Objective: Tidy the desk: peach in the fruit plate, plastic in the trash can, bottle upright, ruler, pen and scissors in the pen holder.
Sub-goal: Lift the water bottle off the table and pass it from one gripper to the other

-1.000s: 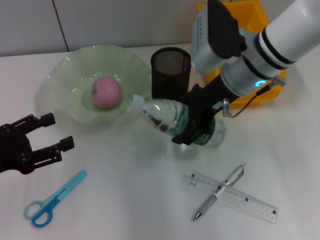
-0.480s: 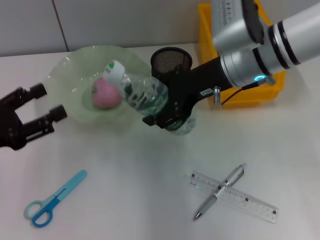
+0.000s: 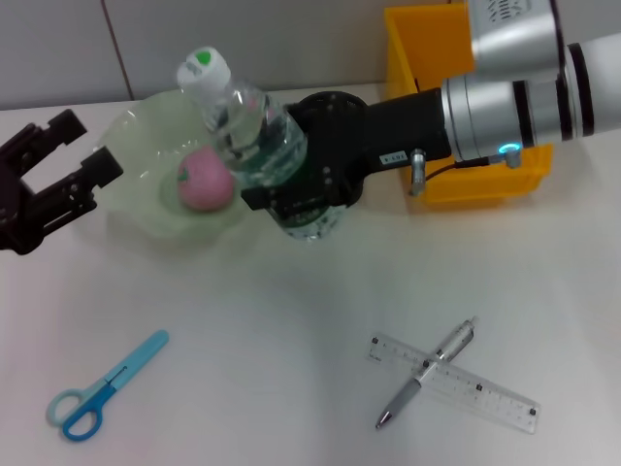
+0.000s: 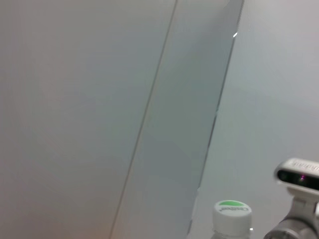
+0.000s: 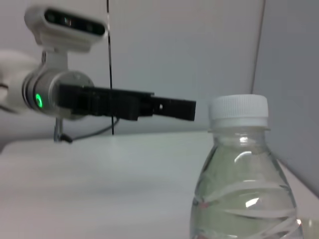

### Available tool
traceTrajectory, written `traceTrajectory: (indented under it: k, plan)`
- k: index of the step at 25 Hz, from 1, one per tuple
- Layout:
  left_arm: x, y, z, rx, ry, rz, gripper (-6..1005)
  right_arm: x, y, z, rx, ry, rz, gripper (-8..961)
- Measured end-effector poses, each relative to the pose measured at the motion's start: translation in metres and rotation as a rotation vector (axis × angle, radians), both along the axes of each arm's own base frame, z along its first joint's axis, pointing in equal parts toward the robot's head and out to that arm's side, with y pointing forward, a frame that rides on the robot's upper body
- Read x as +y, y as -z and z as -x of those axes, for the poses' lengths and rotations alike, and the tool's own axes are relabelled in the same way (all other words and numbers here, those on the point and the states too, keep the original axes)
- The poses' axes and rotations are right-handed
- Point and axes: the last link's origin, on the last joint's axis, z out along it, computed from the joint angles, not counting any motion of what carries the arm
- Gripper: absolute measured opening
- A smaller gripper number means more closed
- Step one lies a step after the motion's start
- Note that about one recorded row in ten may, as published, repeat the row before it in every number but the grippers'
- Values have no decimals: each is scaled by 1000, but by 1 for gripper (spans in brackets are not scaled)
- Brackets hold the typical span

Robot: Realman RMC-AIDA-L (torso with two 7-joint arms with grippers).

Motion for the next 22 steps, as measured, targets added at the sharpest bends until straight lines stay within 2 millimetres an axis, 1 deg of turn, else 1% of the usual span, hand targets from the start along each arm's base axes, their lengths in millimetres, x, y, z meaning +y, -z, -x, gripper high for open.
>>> traceTrajectory:
  k: [5, 11, 22]
  plan:
    - [6, 6, -12, -32, 40, 7, 844, 0, 2, 7, 73, -12, 2, 768]
    - [13, 9, -23, -53, 86, -25, 841, 2, 8, 14, 103, -22, 17, 769]
    - [25, 15, -37, -61, 127, -34, 829, 2, 15, 21, 106, -38, 46, 768]
